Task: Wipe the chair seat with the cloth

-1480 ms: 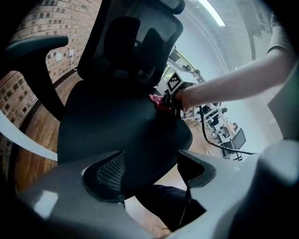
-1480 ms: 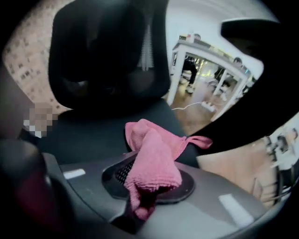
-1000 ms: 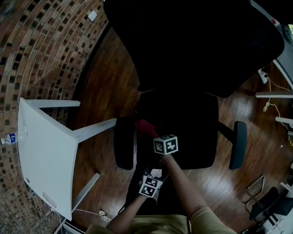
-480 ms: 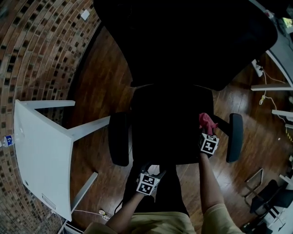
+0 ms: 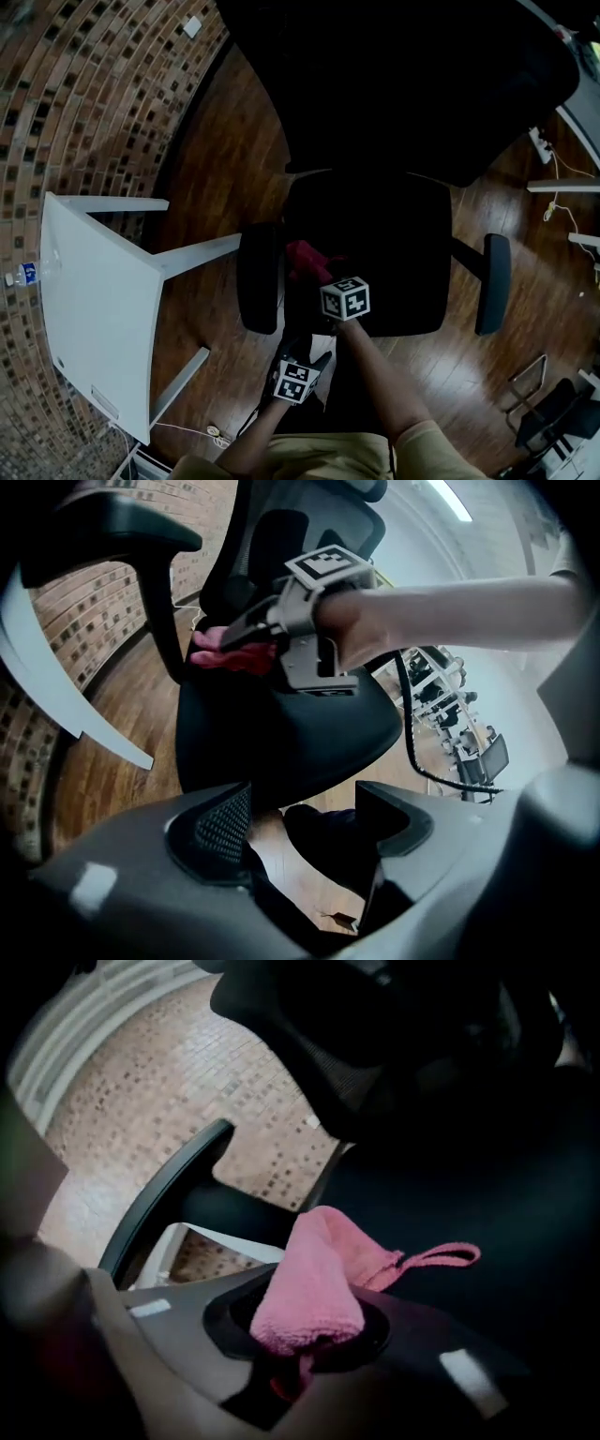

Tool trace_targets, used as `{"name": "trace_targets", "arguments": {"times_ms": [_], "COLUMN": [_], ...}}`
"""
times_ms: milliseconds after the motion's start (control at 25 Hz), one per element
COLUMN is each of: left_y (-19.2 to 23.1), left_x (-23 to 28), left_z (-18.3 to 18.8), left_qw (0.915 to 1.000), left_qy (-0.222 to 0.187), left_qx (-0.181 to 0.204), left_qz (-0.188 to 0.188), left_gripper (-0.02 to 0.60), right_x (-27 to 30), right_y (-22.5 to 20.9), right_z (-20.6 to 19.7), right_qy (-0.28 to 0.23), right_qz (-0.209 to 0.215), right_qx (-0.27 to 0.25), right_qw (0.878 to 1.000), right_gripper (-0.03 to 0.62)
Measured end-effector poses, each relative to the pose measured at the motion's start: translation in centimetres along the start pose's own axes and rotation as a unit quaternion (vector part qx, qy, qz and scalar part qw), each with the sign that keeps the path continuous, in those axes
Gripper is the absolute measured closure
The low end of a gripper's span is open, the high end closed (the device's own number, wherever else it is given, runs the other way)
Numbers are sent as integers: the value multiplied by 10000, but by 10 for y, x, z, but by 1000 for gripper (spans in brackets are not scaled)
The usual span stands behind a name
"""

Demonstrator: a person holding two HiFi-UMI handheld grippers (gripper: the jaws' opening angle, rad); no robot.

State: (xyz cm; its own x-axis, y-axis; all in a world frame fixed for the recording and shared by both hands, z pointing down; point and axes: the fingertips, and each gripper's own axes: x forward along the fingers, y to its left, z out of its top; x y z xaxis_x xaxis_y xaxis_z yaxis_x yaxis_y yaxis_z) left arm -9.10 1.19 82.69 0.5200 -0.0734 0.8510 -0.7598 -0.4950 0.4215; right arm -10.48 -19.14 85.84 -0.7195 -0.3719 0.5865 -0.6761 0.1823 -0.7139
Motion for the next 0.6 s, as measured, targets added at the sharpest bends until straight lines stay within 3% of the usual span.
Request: {"name": "trace_targets", "arguments": {"times_ms": [80, 160, 200, 280, 360, 480, 520, 600], "left_y": [4, 5, 6, 7, 2, -13, -16, -20], "left_x": [-7, -13, -14, -14, -11, -5, -3, 0], "left_z": [-8, -9, -9, -6, -1, 17, 24, 35], "left_qw": [10000, 9999, 9999, 9998, 9994, 9993, 9992, 9988], "left_qy": [38, 52, 41, -7, -90, -275, -340, -441], "left_qx": [-36, -39, -54, -154, -307, -271, -218, -181], "left_qz": [63, 94, 114, 141, 96, -14, -37, -51], "left_gripper": [241, 241, 241, 241, 241, 239, 239, 239], "right_x": [26, 27, 17, -24, -96, -227, -261, -294], "right_y": [23, 15, 1, -51, -127, -221, -238, -254], "right_z": [-10, -13, -13, -12, -15, -14, -10, -7], "right_qy": [-5, -129, -195, -299, -495, -791, -872, -932], "right_qz": [102, -160, -438, -1377, -2595, -4221, -4554, -4819], "right_qx": [54, -44, -107, -73, 243, 432, 439, 468], "right_qw": [9999, 9998, 9988, 9900, 9642, 9021, 8849, 8700], "right_gripper": [533, 533, 534, 534, 534, 534, 534, 534]}}
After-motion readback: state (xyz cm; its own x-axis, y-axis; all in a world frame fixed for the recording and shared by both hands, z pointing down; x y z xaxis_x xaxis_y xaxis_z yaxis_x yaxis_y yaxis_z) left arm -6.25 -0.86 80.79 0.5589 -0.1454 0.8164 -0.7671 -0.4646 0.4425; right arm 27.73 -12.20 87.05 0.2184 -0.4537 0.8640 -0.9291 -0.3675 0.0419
